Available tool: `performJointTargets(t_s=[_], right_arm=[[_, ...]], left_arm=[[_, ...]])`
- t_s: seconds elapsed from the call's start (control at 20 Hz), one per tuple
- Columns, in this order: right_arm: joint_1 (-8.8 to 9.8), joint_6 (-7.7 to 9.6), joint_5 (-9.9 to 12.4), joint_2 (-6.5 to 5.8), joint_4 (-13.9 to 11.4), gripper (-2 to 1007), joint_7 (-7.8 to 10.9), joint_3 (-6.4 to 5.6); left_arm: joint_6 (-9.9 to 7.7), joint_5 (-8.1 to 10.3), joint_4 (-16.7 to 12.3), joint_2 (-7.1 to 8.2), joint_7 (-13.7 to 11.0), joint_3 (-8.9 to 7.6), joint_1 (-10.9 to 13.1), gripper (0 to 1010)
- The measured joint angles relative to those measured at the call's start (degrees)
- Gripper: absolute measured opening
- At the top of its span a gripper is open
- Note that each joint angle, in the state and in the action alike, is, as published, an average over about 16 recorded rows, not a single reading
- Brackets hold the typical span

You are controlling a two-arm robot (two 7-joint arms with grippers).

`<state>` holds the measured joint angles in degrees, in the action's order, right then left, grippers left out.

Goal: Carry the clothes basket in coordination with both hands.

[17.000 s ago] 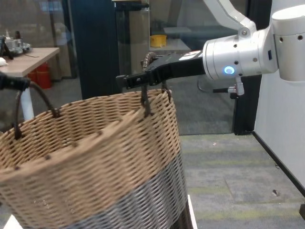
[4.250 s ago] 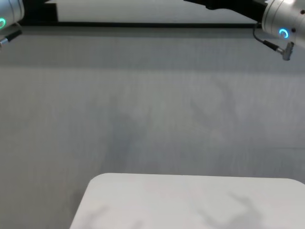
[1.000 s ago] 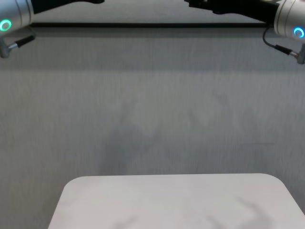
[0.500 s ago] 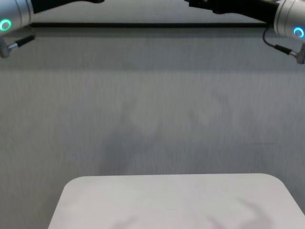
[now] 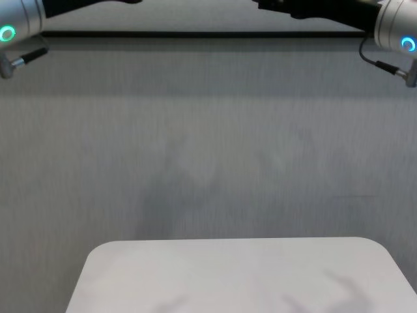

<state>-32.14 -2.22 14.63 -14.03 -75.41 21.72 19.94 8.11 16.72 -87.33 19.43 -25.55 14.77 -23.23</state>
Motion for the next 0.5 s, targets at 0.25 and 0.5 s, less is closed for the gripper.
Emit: performJointTargets(t_s=[0.25,0.5], right_arm=[[0.00,0.00,0.00,0.00,0.00,1005,-0.01,0.00],[0.00,0.00,0.00,0.00,0.00,1005,-0.01,0.00]], left_arm=[[0.01,0.02,0.00,-0.01,-0.02,-0.01,0.00,1002],[0.01,0.03,0.00,-0.02,-0.03,-0.02,0.00,1002]])
